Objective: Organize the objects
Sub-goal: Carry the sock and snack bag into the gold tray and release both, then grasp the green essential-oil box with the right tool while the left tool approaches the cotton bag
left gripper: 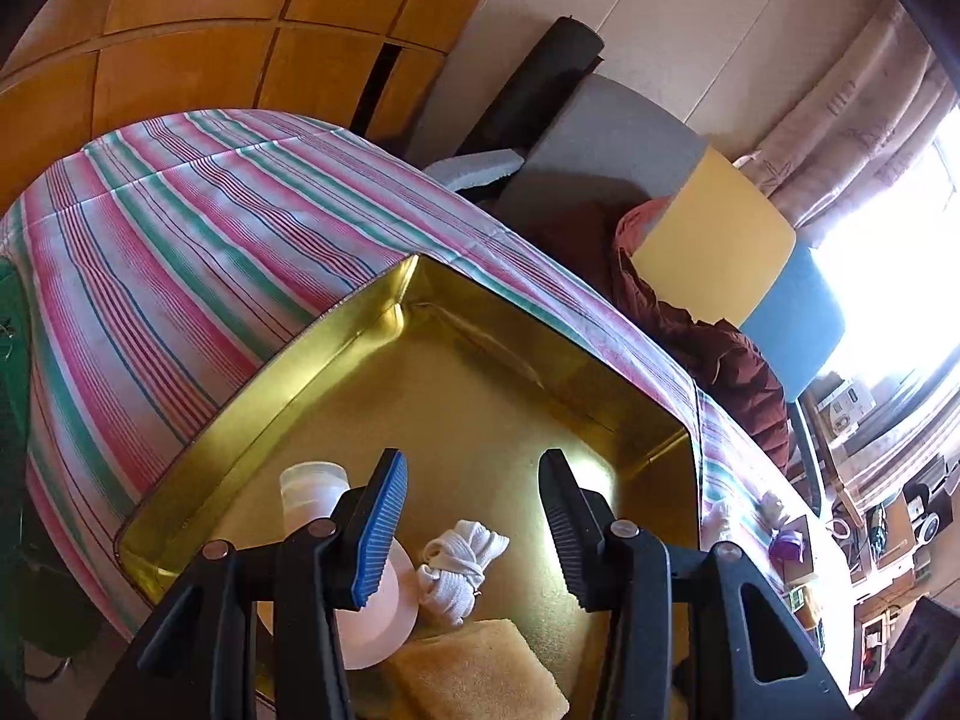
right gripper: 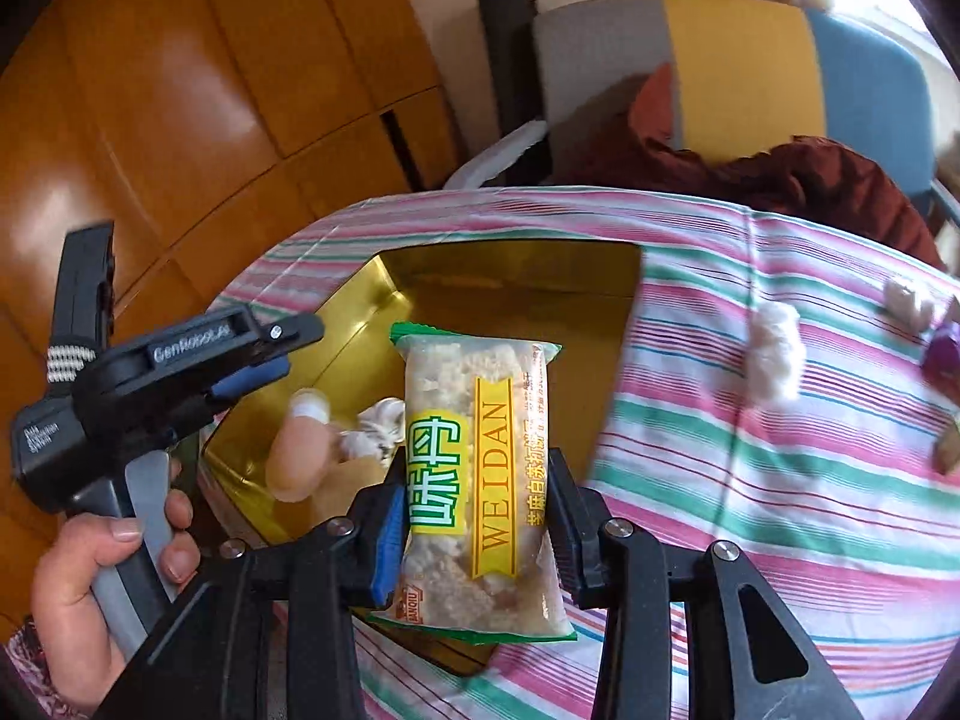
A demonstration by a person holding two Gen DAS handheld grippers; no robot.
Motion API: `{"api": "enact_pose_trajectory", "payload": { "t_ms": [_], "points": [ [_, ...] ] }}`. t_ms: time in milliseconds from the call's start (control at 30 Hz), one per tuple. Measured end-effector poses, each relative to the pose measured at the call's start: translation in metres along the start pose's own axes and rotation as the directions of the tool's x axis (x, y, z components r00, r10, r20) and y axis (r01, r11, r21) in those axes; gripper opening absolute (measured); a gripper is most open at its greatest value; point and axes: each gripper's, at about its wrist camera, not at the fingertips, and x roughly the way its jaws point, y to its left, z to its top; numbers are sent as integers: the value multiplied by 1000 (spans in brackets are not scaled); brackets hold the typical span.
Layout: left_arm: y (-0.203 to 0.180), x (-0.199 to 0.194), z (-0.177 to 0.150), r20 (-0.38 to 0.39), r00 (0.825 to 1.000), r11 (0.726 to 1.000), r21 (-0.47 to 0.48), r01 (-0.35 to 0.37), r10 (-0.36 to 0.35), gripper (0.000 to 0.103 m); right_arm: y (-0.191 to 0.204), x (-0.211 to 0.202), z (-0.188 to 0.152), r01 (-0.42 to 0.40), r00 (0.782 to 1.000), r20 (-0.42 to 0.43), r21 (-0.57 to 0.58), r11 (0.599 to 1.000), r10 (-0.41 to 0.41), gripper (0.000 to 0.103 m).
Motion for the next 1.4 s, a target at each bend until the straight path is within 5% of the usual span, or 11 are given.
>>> {"api": "enact_pose_trajectory", "payload": {
  "t_ms": [200,333,500,933,1100,1300,1400],
  "points": [
    [4,1,2,-1,1000,1000,-15,-2,2,46,18,14,-14,41,999,-32,-79,996,-44,44],
    [1,4,0,-12,1000,1000,-4,-2,2,46,12,8,-19,40,999,-14,-67,997,-41,60],
    [-5,5,-5,-24,1000,1000,17,3,-3,46,-6,-6,-24,54,998,34,-10,998,-54,73],
    [-52,4,-31,-62,993,979,172,108,-99,46,-93,-24,-44,179,981,23,237,955,-190,81],
    [-86,-2,-51,-83,983,936,302,180,-162,46,-133,-35,-64,266,956,33,325,908,-292,81],
    [-122,-9,-80,-136,966,868,426,257,-219,46,-196,-63,-71,398,872,84,451,799,-482,81],
    [-136,-12,-96,-170,957,841,459,289,-236,46,-237,-71,-56,412,853,63,526,744,-517,81]
  ]
}}
